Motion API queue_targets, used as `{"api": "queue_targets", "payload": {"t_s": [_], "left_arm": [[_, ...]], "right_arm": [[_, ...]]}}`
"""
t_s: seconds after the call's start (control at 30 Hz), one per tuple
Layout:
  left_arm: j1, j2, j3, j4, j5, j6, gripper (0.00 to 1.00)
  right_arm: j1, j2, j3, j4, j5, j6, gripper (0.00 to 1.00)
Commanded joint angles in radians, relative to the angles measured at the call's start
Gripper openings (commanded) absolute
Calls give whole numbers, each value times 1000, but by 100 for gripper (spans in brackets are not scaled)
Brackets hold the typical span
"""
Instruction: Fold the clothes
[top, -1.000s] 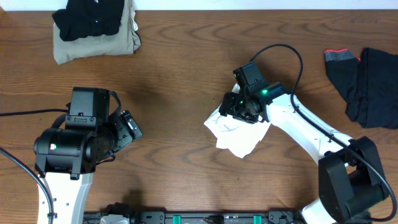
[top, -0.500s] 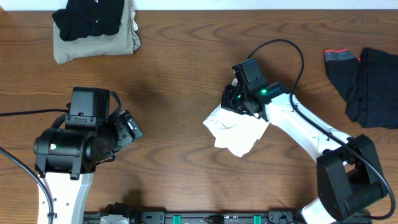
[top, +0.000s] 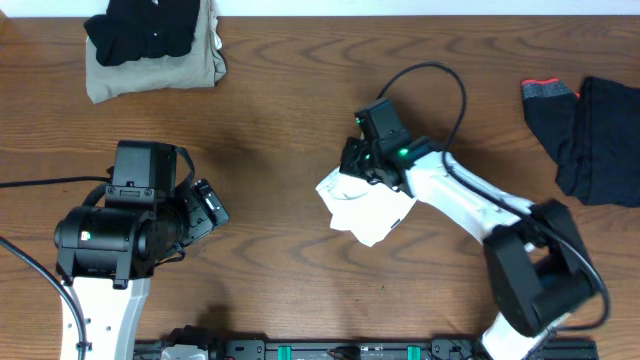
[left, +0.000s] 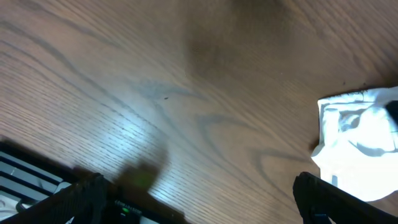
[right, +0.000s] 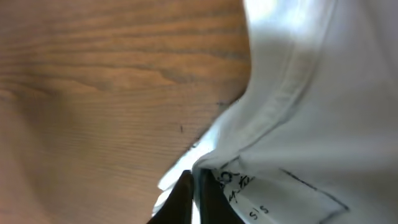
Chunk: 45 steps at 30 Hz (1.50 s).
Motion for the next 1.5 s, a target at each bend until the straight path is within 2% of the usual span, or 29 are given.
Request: {"api": "queue_targets", "payload": {"t_s": [0.0,0.07,0.27,0.33,0.37,0.43,0.47,0.5,0.63,0.83,1.13,1.47], "left_arm": [[6,0,-2,-6,-7,17,98],[6,0,-2,-6,-7,17,98],[6,0,-2,-6,-7,17,98],[6,0,-2,-6,-7,17,98],[6,0,-2,-6,-8,17,98],[6,0,-2,-5,-8,17,98],[6,0,-2,-5,-8,16,98],[6,0,-2,-5,-8,16,98],[6,0,-2,-2,-7,16,98],[6,0,-2,13,-7,16,98],[6,0,-2,5,-7,16,98],[6,0,-2,0,-7,16,98]], "right_arm": [[11,43,7,-3,11,-16,23],[9,46,7,-15,11,-41,37],[6,-56,10,-28,-4,-125,43],[6,-120,10,-28,-4,-166,48],[6,-158,10,-29,-4,-190,53],[6,-235,10,-32,-5,-229,77],[6,-272,10,-39,-6,-248,83],[6,-304,10,-54,-10,-264,86],[8,-385,10,-193,-12,-268,85],[47,-328,-2,-323,-16,-263,79],[127,-129,-6,-230,-124,-226,76],[181,8,-6,-145,-113,-227,73]]}}
